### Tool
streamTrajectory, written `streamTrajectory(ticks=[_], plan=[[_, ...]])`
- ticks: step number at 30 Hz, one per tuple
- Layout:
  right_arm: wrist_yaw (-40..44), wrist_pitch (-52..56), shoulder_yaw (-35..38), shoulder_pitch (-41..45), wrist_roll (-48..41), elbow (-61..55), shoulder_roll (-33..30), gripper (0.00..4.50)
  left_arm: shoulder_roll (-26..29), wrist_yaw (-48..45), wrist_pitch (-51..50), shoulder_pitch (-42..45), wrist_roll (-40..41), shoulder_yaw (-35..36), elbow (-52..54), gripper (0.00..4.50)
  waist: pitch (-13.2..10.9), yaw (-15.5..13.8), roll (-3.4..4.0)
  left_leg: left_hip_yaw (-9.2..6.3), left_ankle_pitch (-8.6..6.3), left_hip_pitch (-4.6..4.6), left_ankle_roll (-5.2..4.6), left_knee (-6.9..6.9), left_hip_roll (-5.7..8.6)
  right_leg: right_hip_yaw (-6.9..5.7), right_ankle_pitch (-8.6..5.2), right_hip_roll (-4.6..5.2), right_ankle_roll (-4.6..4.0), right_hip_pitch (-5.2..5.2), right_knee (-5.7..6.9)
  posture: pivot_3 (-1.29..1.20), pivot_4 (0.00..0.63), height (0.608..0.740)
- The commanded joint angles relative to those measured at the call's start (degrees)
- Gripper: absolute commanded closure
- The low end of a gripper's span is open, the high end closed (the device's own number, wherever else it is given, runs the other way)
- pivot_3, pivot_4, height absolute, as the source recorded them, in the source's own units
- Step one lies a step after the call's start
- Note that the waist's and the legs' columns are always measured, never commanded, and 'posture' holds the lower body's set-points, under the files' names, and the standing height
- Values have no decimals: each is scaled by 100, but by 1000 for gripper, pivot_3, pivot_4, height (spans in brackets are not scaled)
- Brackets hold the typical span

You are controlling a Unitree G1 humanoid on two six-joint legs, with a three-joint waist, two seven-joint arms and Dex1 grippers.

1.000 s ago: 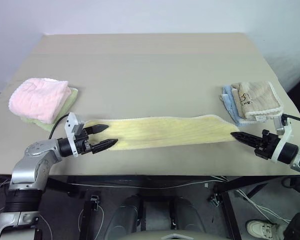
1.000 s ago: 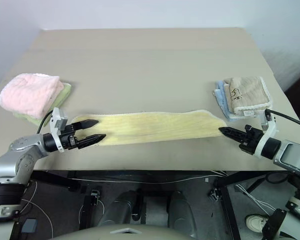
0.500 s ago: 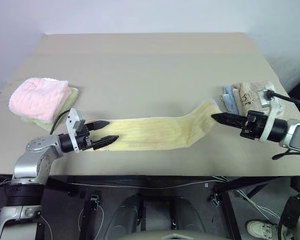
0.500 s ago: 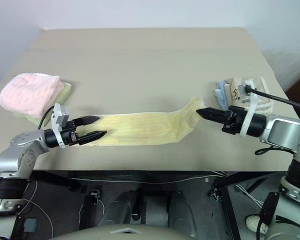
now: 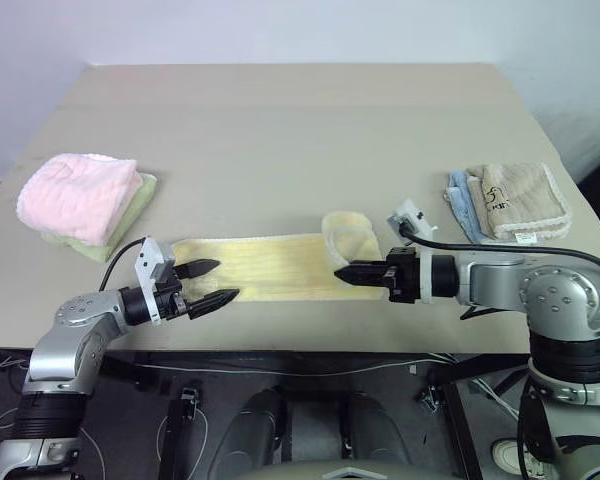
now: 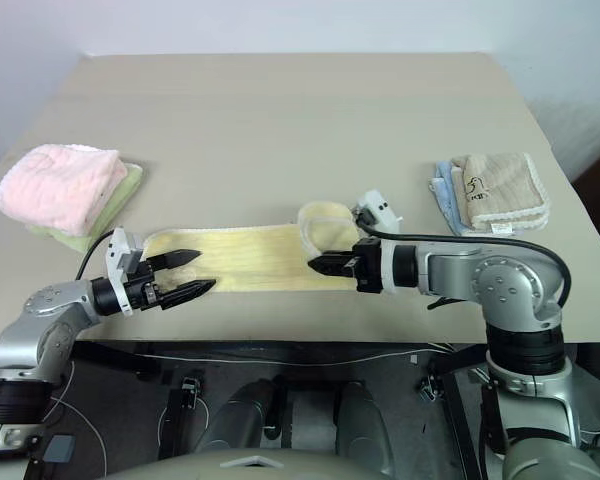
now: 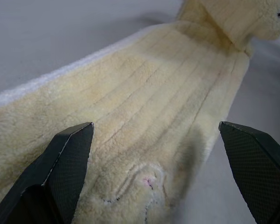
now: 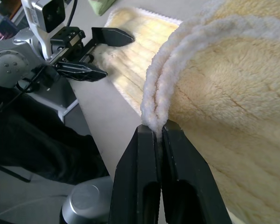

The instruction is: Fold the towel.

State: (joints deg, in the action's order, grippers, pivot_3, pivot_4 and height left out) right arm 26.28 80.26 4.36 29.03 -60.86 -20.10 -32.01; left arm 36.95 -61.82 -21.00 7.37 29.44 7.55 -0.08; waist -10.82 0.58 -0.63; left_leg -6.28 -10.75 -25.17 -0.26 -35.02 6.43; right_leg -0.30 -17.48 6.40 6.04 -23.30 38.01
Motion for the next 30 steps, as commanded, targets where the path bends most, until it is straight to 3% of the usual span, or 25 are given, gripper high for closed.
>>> streamTrajectory(ticks=[1,8,15,16,21,27,30], plan=[[44,-267,-245,94,153,-98,193,4479,87,58,-6,69,39,115,225,0,0,5,0,0,0,0,0,0,0,0,0,0,0,0,0,0,150,740],[153,-604,-887,23,728,100,417,4479,61,238,-187,167,55,38,442,0,0,14,0,0,0,0,0,0,0,0,1,-2,2,-3,4,0,150,740],[331,-743,-999,-8,941,112,429,4479,77,409,-423,194,83,53,718,0,0,13,1,0,0,1,0,-3,2,0,2,-3,4,-2,6,0,150,740],[356,-758,-1005,-16,954,100,431,3974,87,410,-422,210,68,60,712,0,0,13,0,0,0,1,0,-3,2,0,3,-3,4,-2,7,0,150,740],[448,-1123,-937,-185,1097,-42,476,2408,145,362,-399,277,40,98,615,0,0,13,0,0,0,1,1,-3,2,0,3,-3,4,-2,7,0,150,740],[881,-1539,8,-648,327,-555,484,296,36,404,-535,401,330,252,678,0,0,-1,0,0,0,1,0,-4,2,0,4,-3,6,0,7,0,150,740],[968,-2167,193,-648,473,-642,573,296,-67,373,-634,580,529,243,629,0,0,2,0,-1,0,1,0,-10,2,-1,7,-4,12,3,6,0,150,740]])
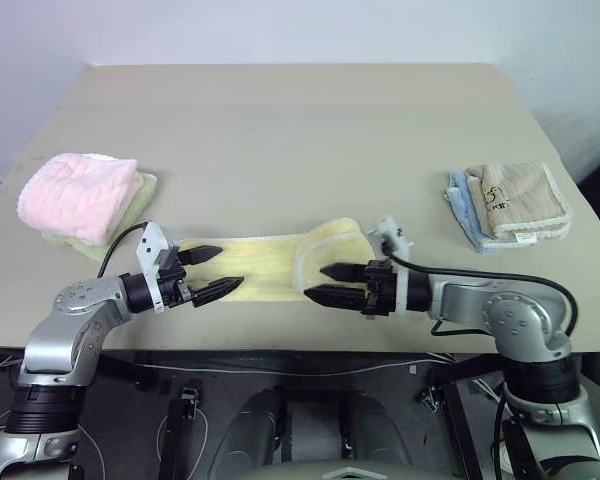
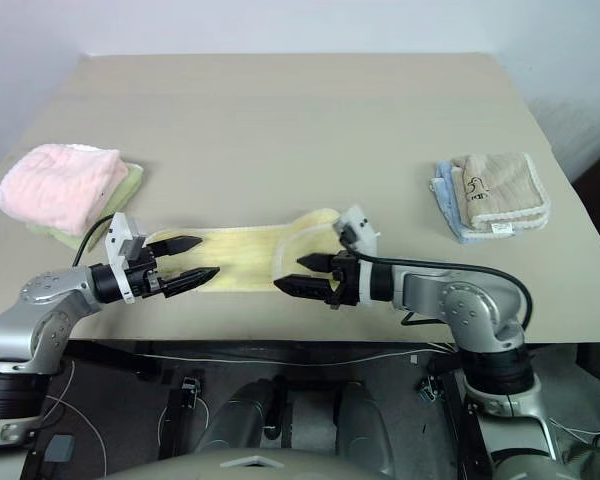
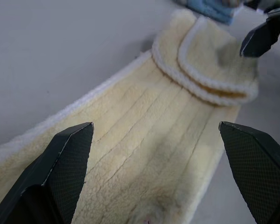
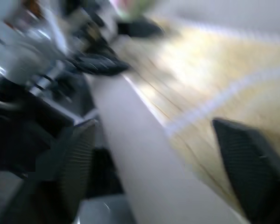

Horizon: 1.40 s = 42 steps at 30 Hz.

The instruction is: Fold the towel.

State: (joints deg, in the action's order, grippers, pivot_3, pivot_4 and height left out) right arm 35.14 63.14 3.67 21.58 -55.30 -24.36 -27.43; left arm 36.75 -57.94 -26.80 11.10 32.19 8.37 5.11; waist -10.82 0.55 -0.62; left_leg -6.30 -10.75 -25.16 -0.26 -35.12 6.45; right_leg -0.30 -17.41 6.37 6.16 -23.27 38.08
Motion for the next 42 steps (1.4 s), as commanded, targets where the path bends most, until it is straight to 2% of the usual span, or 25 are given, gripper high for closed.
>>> streamTrajectory(ticks=[1,2,5,13,16,21,25,28,34,38,42], plan=[[-34,-572,274,187,-12,-72,218,296,-99,-32,-47,277,295,149,38,0,1,6,-1,0,0,2,0,-1,0,0,1,-1,2,2,0,0,150,740],[-182,-749,287,295,112,122,371,721,-193,-47,-17,388,351,148,-78,0,1,22,0,0,0,7,0,-2,-1,0,2,-2,3,7,0,0,150,740],[-259,-1269,125,436,566,357,581,1637,-427,-134,9,699,434,70,-348,621,1,22,0,2,2,13,3,-2,-5,3,8,-8,0,9,1,0,150,740],[-763,-2422,-304,558,1999,1500,1030,4489,-1160,-294,757,1468,-334,-773,-1379,3407,2,12,0,3,6,13,6,-5,1,4,12,-12,3,12,3,0,150,740],[-854,-2746,-394,530,2383,1878,1141,4500,-1653,-9,1148,1937,-716,-1061,-1769,4473,2,-3,-1,4,7,13,9,-5,0,5,13,-18,3,11,5,0,150,740],[-956,-2862,-394,527,2656,2214,1323,4500,-2298,396,1713,2446,-1164,-1277,-2151,4473,2,30,-1,5,10,13,12,-6,-1,8,13,-27,4,8,10,0,150,740],[-1021,-2919,-451,527,2793,2312,1515,4500,-2654,344,1519,2541,-987,-1330,-1908,4473,2,47,-1,5,11,13,14,-6,-6,8,14,-35,4,6,13,0,150,740],[-1183,-3009,-473,567,2976,2526,1711,4500,-2593,74,1076,2362,-772,-1480,-1495,4473,3,57,0,5,14,13,18,-6,-14,10,16,-43,1,5,16,0,150,740],[-1218,-3032,-483,503,3097,2591,1883,4500,-1972,-542,244,1892,-640,-1954,-722,4473,4,51,2,4,20,19,29,-6,-24,13,23,-52,-11,4,24,0,150,740],[-1246,-3032,-387,525,3153,2692,1887,4500,-1786,-616,76,1704,-745,-2111,-596,4473,4,10,3,4,21,41,31,-5,-25,14,24,-54,-14,24,23,0,150,740],[-1301,-3007,-204,678,3066,2862,1948,4500,-1848,-536,168,1601,-838,-2171,-778,4473,4,22,3,4,21,42,31,-7,-25,14,28,-53,-16,28,21,0,150,740]])
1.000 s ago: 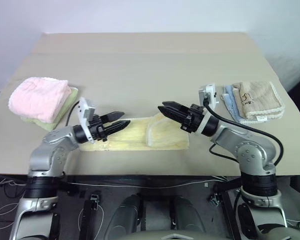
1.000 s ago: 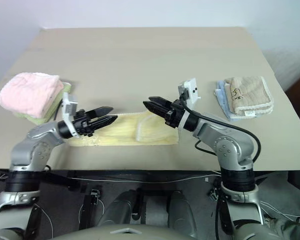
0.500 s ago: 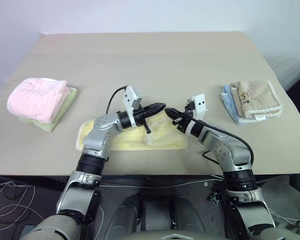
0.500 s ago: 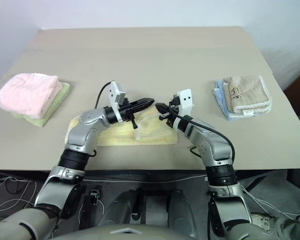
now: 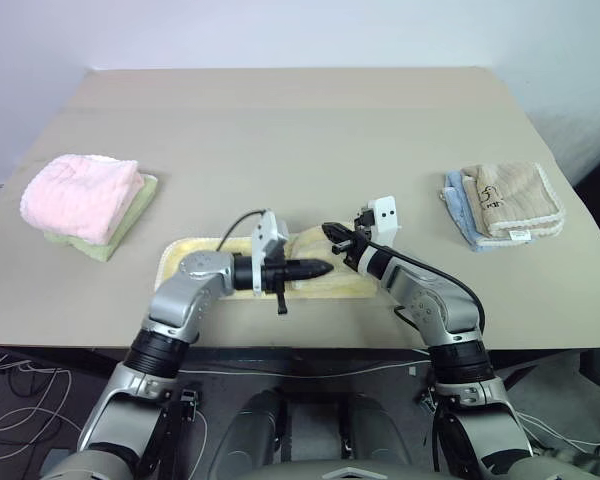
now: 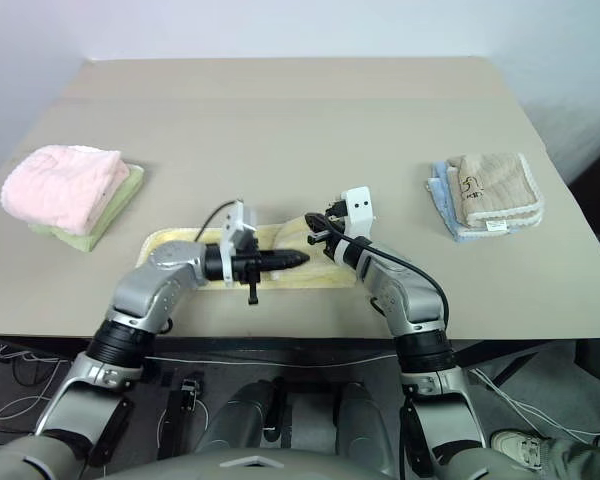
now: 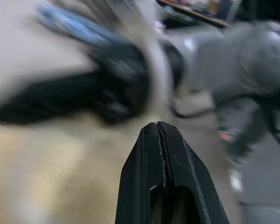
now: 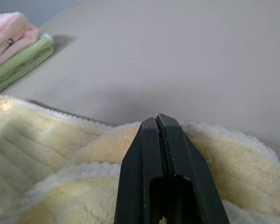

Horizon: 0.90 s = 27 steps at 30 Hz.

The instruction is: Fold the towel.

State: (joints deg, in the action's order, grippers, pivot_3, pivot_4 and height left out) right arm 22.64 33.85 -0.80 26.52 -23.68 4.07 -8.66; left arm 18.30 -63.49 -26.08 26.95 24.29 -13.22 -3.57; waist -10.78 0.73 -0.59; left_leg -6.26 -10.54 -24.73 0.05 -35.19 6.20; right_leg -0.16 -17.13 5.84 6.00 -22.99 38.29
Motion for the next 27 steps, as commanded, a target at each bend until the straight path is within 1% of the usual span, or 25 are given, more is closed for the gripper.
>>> streamTrajectory(ticks=[1,4,12,16,18,20,22,24,27], plan=[[-54,-77,267,213,-106,38,84,4500,-31,44,153,-14,-88,-27,26,4473,0,9,1,0,0,2,1,1,-3,0,1,-1,-1,0,1,0,150,740],[-30,-33,293,269,-127,45,143,4500,-162,182,166,-55,-99,23,-150,4473,1,18,1,0,2,6,4,6,-8,0,1,-3,-2,0,1,0,150,740],[301,15,354,280,-343,-242,150,4500,-65,171,-15,-232,-95,31,-112,4473,1,16,2,0,2,6,4,5,-8,2,1,-4,-2,0,1,0,150,740],[469,-14,163,210,-229,-180,55,4500,-54,218,-162,-302,-19,67,-64,4473,1,21,2,1,2,6,4,6,-8,2,1,-4,-3,0,1,0,150,740],[407,-100,59,144,-39,8,51,4500,-80,250,-228,-320,18,69,19,4473,1,22,2,0,2,6,4,7,-8,3,1,-2,-3,-1,1,0,150,740],[368,-282,-233,58,370,229,-47,4500,-77,278,-297,-330,31,73,95,4473,1,20,2,0,2,7,4,7,-9,3,1,-2,-3,-1,1,0,150,740],[322,-387,-318,39,523,382,-4,4500,-65,295,-397,-330,102,141,169,4473,1,18,2,1,2,9,4,7,-8,2,1,-4,-3,0,1,0,150,740],[254,-431,-314,128,583,512,79,4500,-138,311,-99,-286,166,346,187,4473,1,18,2,1,2,9,4,6,-8,3,1,-4,-3,1,1,0,150,740],[240,-667,-689,207,1120,890,-52,4500,-200,379,-318,-23,660,840,370,4473,1,23,1,0,2,27,4,7,-9,2,1,-2,-3,20,0,0,150,740]])
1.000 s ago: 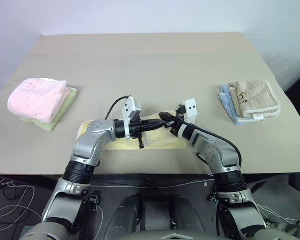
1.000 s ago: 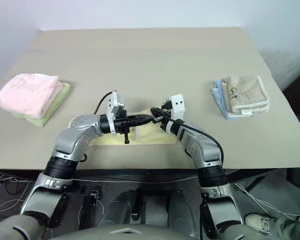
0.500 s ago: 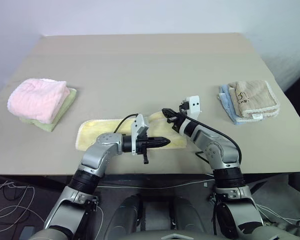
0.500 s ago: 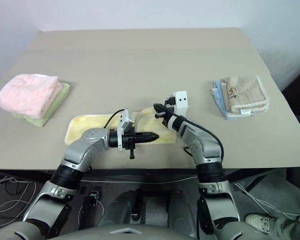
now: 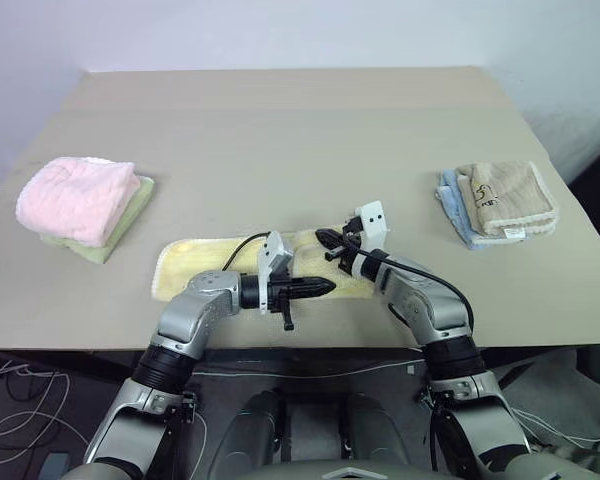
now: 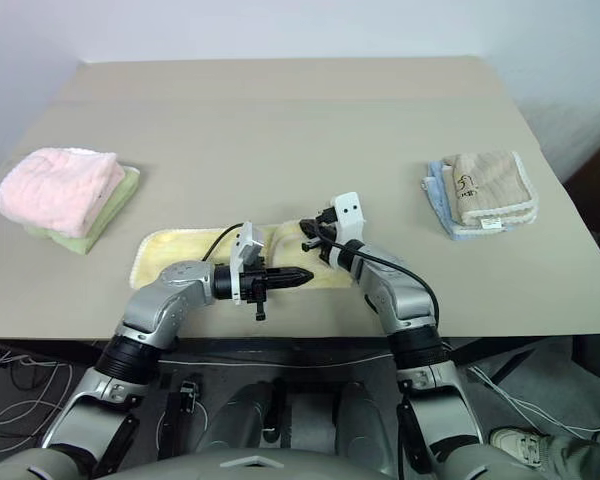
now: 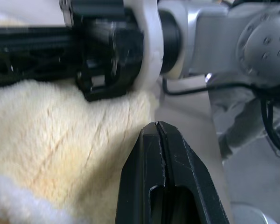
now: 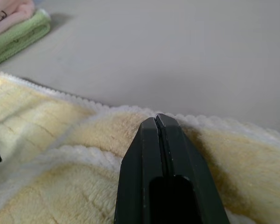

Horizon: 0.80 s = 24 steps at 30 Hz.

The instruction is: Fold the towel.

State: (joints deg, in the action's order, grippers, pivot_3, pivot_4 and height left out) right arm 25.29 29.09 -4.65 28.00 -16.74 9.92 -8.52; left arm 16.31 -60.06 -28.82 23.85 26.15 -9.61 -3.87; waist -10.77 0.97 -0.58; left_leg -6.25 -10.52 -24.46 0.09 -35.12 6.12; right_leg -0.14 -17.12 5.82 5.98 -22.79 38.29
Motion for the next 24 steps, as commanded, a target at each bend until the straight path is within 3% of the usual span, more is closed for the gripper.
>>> streamTrajectory(ticks=[1,4,8,12,19,24], plan=[[17,-267,-424,66,573,396,-123,4500,31,28,-133,382,603,592,468,4473,0,-1,-1,-1,0,7,0,-1,-2,-1,0,-1,-1,-1,0,0,150,740],[224,-234,-384,139,486,376,-140,4500,170,41,-56,697,651,807,445,4473,1,7,1,-2,0,20,1,-3,-5,-2,0,-3,-2,13,-2,0,150,740],[493,450,548,713,-606,52,-43,4500,441,-162,91,975,458,755,115,4473,-2,0,2,-5,0,40,1,1,-8,-2,1,-16,-3,41,-13,0,150,740],[535,880,1024,1138,-1119,-13,-100,4500,660,-451,135,784,301,437,110,4473,-2,8,3,-2,0,31,1,12,-7,1,2,-15,-4,32,-14,0,150,740],[619,1099,1000,1286,-1223,-284,-215,4500,622,-454,324,391,50,124,103,4473,-2,-3,3,-2,1,-1,2,27,-6,3,1,-10,-5,-4,-20,0,150,740],[733,958,737,898,-1045,-480,-241,4500,466,-378,859,279,-355,-19,-581,4473,-1,-13,3,-2,0,1,2,23,-6,2,2,-3,-5,-1,-20,0,150,740]])
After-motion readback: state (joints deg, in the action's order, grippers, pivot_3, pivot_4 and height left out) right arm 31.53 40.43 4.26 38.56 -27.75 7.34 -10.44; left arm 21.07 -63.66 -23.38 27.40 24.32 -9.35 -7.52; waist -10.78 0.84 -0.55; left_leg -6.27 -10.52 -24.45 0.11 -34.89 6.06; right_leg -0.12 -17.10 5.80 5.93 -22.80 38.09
